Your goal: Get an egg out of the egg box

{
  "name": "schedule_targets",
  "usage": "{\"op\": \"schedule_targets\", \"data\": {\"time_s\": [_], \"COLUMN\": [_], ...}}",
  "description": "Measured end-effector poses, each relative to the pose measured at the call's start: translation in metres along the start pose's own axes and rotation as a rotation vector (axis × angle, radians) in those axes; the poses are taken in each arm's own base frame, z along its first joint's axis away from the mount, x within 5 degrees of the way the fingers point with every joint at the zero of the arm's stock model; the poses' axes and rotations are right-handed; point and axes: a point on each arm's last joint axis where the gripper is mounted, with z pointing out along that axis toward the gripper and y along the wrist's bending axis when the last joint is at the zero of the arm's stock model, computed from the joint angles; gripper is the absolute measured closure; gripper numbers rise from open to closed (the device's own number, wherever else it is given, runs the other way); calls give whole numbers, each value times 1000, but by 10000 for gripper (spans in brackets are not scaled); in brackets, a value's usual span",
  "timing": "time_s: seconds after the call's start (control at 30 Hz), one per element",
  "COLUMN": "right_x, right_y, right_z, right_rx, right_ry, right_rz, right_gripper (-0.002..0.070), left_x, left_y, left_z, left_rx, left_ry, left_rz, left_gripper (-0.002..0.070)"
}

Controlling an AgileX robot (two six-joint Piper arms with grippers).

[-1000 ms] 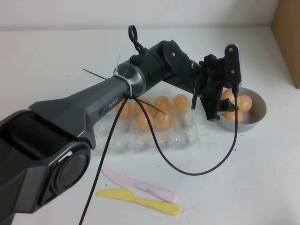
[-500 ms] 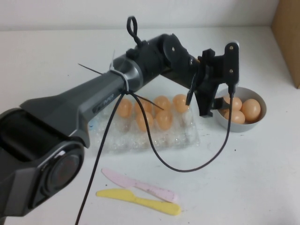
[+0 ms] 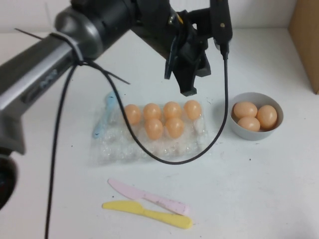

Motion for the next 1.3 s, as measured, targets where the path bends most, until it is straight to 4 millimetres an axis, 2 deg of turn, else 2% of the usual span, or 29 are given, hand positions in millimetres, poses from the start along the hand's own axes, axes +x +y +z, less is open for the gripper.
{"op": "schedule_targets", "data": {"time_s": [0.17,0.27,0.4,0.53,0.7,0.83,1.0,1.3], "right_x": [0,0,0,0,0,0,0,0], "right_y": [0,0,0,0,0,0,0,0], "right_z": [0,0,0,0,0,0,0,0], "right_rx": [0,0,0,0,0,0,0,0], "right_ry": [0,0,0,0,0,0,0,0], "right_rz": [0,0,0,0,0,0,-1,-1], "right_gripper": [694,694,694,694,694,694,694,694], "left_x": [6,16,40,68,106,134,160,193], "left_y": [-16,-35,-70,-106,-154,-188,-221,-267], "left_z": [-31,-58,-88,-124,-155,-170,-180,-172], "left_rx": [-101,-200,-334,-487,-605,-645,-690,-714], "left_ry": [-40,-83,-146,-258,-362,-397,-448,-433], "left_rz": [-33,-54,-150,-316,-477,-589,-695,-720], "left_gripper": [675,676,676,676,677,677,677,677]}}
